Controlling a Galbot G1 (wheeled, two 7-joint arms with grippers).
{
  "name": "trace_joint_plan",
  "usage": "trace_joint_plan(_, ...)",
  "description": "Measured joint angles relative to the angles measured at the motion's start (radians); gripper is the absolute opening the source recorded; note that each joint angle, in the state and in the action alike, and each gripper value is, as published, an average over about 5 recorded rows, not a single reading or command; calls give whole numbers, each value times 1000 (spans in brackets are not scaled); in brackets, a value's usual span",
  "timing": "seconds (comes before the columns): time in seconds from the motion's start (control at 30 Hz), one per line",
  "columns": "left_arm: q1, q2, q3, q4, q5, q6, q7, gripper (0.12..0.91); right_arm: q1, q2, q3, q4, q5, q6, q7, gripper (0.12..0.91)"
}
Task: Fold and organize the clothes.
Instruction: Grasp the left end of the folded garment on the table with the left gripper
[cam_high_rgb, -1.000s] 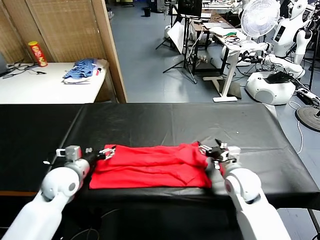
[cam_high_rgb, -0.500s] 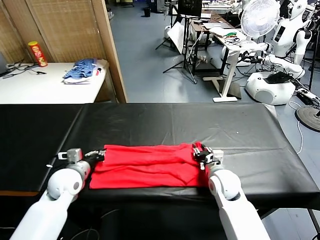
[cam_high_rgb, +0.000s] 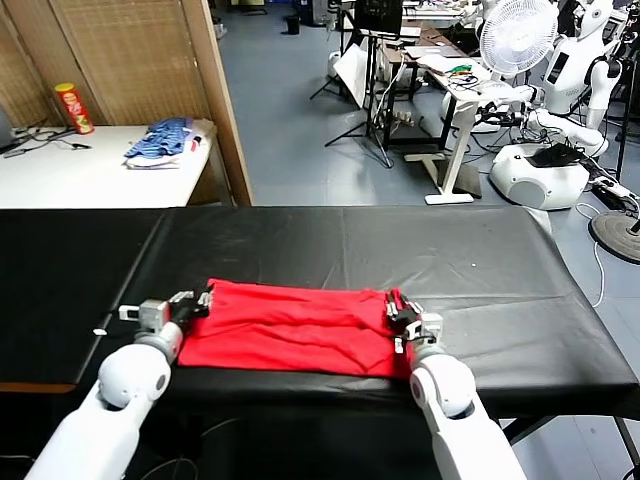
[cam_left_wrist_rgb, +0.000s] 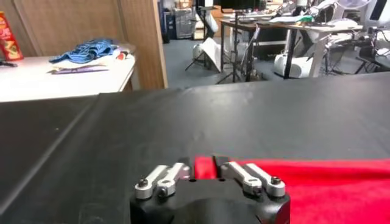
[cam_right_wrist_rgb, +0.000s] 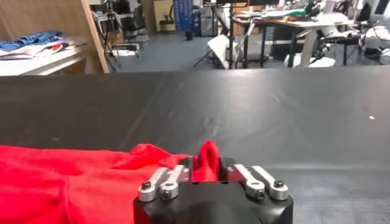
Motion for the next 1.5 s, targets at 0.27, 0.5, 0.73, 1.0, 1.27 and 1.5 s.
trace_joint_plan(0.27,47,3,-45,-48,-98,31,-12,796,-73,-28,51,143,44,-22,3,798)
trace_joint_plan(0.5,129,-22,-84,-71,-144,25,-6,798,-114,-31,75,221,72,-37,5,798)
trace_joint_plan(0.73,176,-41,-105,-50,-173,12,-3,798,-140,-35,93,271,83,-41,5,798)
trace_joint_plan(1.0,197,-48,-117,-48,-190,0,6,675,-148,-38,118,279,87,-40,5,798)
trace_joint_plan(1.27,214,-66,-106,-68,-107,-4,27,230,-147,-32,128,280,68,-35,3,798)
trace_joint_plan(1.5,215,-49,-113,-58,111,-56,46,161,-149,-29,146,288,59,-36,3,798)
